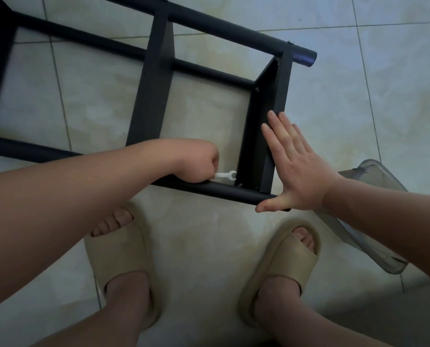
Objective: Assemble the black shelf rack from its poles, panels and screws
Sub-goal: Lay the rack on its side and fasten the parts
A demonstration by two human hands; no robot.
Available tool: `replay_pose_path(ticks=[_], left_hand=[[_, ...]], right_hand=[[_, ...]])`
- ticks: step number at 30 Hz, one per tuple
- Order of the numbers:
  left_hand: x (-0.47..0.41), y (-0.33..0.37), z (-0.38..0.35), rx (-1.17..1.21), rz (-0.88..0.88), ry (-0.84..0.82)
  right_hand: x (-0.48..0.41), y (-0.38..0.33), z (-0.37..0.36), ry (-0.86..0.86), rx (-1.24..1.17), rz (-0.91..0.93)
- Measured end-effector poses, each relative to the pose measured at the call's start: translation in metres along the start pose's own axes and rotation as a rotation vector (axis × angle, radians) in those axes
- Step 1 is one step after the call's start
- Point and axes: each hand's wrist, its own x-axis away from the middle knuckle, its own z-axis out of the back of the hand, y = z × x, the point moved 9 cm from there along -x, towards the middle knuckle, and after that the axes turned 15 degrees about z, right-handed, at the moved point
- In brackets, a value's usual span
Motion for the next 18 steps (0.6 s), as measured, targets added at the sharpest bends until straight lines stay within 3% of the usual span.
replay_pose_path(ticks=[2,5,7,9,11,15,18], left_hand=[[0.019,-0.014,0.021,0.1,0.004,0.156],[0.061,-0.037,0.065,0.274,-0.036,0.547],[0.09,-0.055,0.092,0.243,-0.018,0.792],[0.109,-0.069,0.108,0.194,0.04,0.893],[0.115,-0.085,0.113,0.248,0.165,0.793],[0.108,-0.098,0.087,0.36,0.322,0.366],[0.11,-0.089,0.076,0.229,0.355,0.265]], right_hand=[[0.002,0.0,0.003,-0.086,-0.001,-0.046],[0.003,-0.003,0.013,-0.187,-0.037,-0.125],[0.001,-0.007,0.024,-0.218,-0.069,-0.179],[-0.004,-0.016,0.033,-0.233,-0.079,-0.223],[-0.012,-0.031,0.041,-0.233,-0.057,-0.215],[-0.03,-0.072,0.041,-0.234,-0.142,-0.174],[-0.032,-0.094,0.034,-0.239,-0.27,-0.247]])
